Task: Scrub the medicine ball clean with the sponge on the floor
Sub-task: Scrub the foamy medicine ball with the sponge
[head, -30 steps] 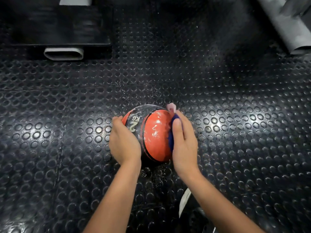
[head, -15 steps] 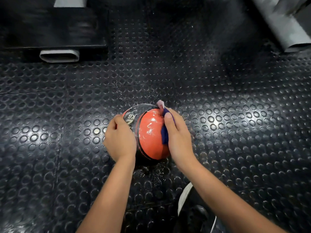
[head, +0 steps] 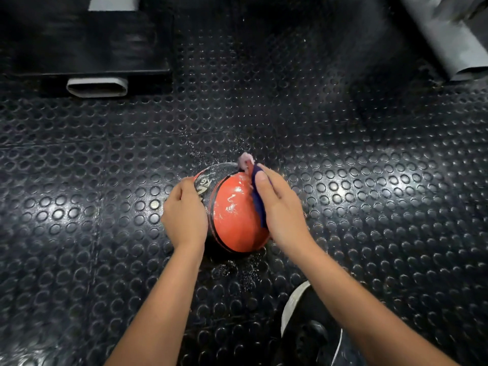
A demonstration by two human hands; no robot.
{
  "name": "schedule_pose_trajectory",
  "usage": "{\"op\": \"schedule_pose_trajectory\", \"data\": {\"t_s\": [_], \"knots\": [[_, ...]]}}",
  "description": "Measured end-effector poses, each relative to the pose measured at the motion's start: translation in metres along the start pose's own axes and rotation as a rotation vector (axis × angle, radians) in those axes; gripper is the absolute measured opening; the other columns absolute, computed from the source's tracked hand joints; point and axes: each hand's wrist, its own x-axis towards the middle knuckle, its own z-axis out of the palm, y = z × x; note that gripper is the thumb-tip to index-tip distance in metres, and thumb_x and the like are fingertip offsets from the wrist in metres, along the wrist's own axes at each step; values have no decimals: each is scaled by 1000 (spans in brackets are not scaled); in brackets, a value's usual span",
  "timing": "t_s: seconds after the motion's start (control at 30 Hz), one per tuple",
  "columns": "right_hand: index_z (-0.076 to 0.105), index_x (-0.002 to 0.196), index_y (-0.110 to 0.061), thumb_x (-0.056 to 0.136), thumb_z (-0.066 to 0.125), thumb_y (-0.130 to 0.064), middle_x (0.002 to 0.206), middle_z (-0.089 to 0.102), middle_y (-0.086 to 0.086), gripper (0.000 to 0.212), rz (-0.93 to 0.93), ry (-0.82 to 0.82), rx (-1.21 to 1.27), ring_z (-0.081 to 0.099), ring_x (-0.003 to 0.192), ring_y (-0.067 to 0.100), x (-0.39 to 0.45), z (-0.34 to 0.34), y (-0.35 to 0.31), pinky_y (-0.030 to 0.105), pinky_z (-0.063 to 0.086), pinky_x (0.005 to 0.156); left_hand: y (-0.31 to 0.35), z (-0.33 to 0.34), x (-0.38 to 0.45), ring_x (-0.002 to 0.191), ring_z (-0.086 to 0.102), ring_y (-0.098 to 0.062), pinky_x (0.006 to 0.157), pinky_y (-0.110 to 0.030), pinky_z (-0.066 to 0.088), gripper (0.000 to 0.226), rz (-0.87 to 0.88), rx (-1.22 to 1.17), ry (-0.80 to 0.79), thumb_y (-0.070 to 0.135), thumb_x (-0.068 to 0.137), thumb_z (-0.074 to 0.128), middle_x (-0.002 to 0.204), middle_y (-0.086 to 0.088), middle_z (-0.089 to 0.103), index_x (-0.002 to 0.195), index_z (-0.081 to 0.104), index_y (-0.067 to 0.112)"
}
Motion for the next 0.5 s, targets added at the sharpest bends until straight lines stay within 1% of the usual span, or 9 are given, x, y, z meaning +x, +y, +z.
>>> {"op": "schedule_pose_trajectory", "data": {"t_s": [0.03, 0.07, 0.13, 0.2, 0.23, 0.27, 0.33, 0.4, 0.5], "knots": [[66, 115, -53, 109, 46, -43, 131, 67, -16, 23, -31, 8, -6, 57, 124, -1, -2, 2, 4, 21, 40, 106, -2, -1, 2, 70, 46, -10, 66, -24, 34, 33, 5, -13, -11, 36, 105, 46, 73, 8, 53, 89, 67, 16], [67, 116, -45, 110, 44, -43, 124, 68, -15, 24, -11, 35, 10, 60, 117, 0, -1, 3, 12, 23, 43, 100, -3, -2, 4, 73, 47, -12, 66, -25, 35, 31, 10, -26, -22, 36, 104, 47, 73, 9, 52, 89, 67, 17], [71, 105, -27, 111, 40, -43, 105, 73, -7, 35, 185, 70, 124, 66, 99, 4, 7, 2, 29, 26, 48, 89, -5, -4, 5, 75, 46, -13, 67, -27, 36, 26, 8, -46, -34, 35, 103, 48, 75, 9, 53, 89, 64, 22], [72, 116, -8, 111, 37, -48, 114, 75, 18, 53, 461, 22, 221, 69, 112, 27, 15, -2, 35, 39, 53, 100, -3, -6, 4, 69, 45, -8, 66, -26, 36, 23, 1, -48, -54, 34, 104, 47, 73, 11, 50, 89, 62, 24], [69, 121, -1, 110, 36, -50, 119, 72, 25, 60, 534, -13, 245, 66, 118, 38, 18, -4, 35, 46, 50, 106, 0, -6, 2, 69, 45, -7, 67, -26, 36, 23, -5, -49, -63, 34, 104, 47, 72, 12, 49, 89, 61, 24], [69, 120, -1, 110, 36, -51, 117, 73, 24, 61, 561, -31, 237, 65, 117, 41, 23, -7, 35, 48, 48, 108, 1, -6, 3, 72, 47, -9, 69, -30, 38, 25, -11, -44, -70, 34, 105, 47, 72, 13, 50, 87, 61, 24], [74, 110, -15, 110, 38, -49, 107, 77, 8, 49, 533, -33, 238, 69, 112, 29, 25, -7, 27, 43, 48, 106, 4, -8, 4, 85, 53, -14, 78, -38, 42, 32, -16, -19, -73, 37, 104, 46, 78, 16, 57, 80, 64, 27], [75, 104, -29, 107, 43, -52, 108, 77, -5, 40, 370, -7, 232, 69, 111, 19, 18, -2, 14, 43, 49, 107, 2, -10, 7, 95, 61, -18, 90, -40, 47, 33, -14, -16, -85, 42, 102, 46, 87, 13, 67, 82, 69, 30], [73, 110, -32, 104, 44, -54, 116, 72, -11, 37, 90, 36, 93, 64, 113, 12, 2, 10, 2, 35, 47, 103, -2, -14, 10, 105, 68, -26, 103, -49, 51, 42, -21, -22, -111, 53, 91, 45, 102, 2, 77, 96, 77, 26]]}}
